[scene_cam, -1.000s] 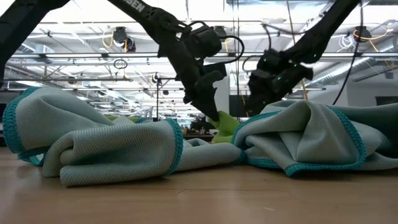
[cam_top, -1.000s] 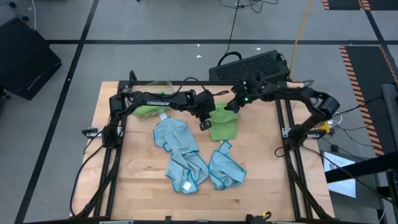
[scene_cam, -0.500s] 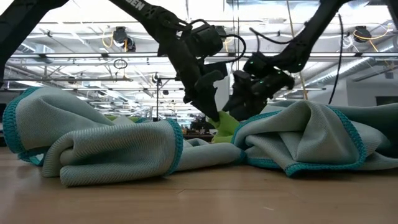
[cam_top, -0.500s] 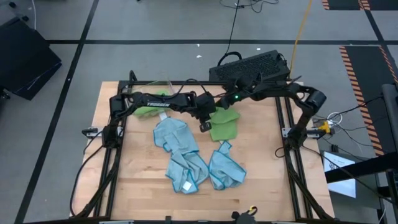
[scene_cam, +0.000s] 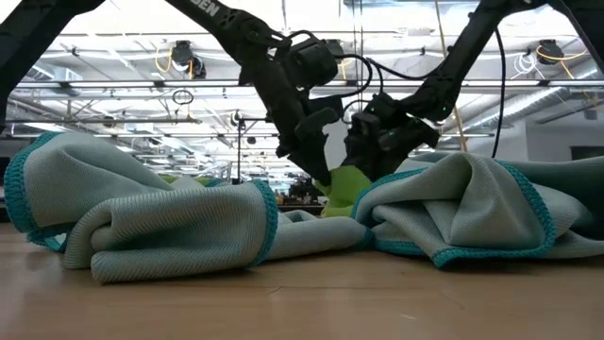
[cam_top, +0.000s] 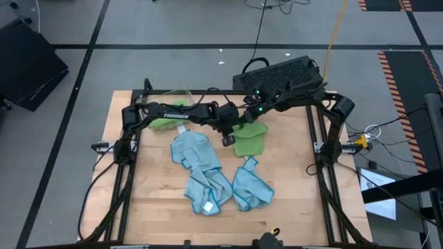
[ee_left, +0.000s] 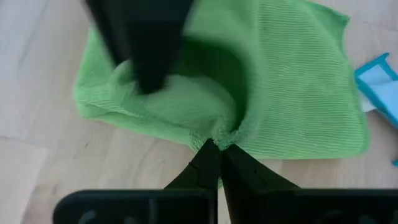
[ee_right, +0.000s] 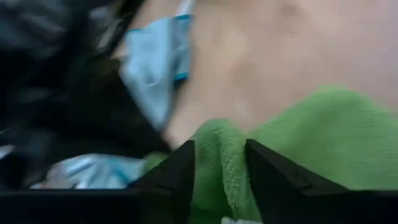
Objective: Fold microfiber towels
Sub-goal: Fold the green microfiber cloth
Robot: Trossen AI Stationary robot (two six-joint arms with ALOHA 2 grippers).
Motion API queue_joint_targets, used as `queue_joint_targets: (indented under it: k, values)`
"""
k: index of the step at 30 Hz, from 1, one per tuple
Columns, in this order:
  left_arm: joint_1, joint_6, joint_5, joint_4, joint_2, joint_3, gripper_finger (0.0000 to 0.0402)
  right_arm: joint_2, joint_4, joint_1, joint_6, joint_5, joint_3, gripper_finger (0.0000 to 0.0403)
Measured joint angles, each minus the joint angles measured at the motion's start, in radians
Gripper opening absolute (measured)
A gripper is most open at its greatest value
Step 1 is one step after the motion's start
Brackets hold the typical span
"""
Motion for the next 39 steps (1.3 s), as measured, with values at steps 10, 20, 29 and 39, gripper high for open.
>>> queue_joint_targets:
  k: [10,20,29,39]
  values:
    - [0.023,-0.012,-0.062,-0.045,0.000,0.000,0.0008,-0.070,-0.032,-0.054,-0.015,-0.281,-0.001,0.0037]
    - [0.066,-0.028,-0.080,-0.046,0.000,0.000,0.0005,-0.134,-0.126,-0.079,-0.058,-0.319,-0.025,0.0023]
    - [0.044,0.027,-0.053,-0.055,0.000,0.000,0.0009,-0.156,-0.106,-0.078,-0.059,0.087,0.013,0.0087]
    - [0.033,0.026,-0.053,-0.070,0.000,0.000,0.0017,-0.042,-0.220,-0.105,-0.177,-0.056,0.092,0.0172]
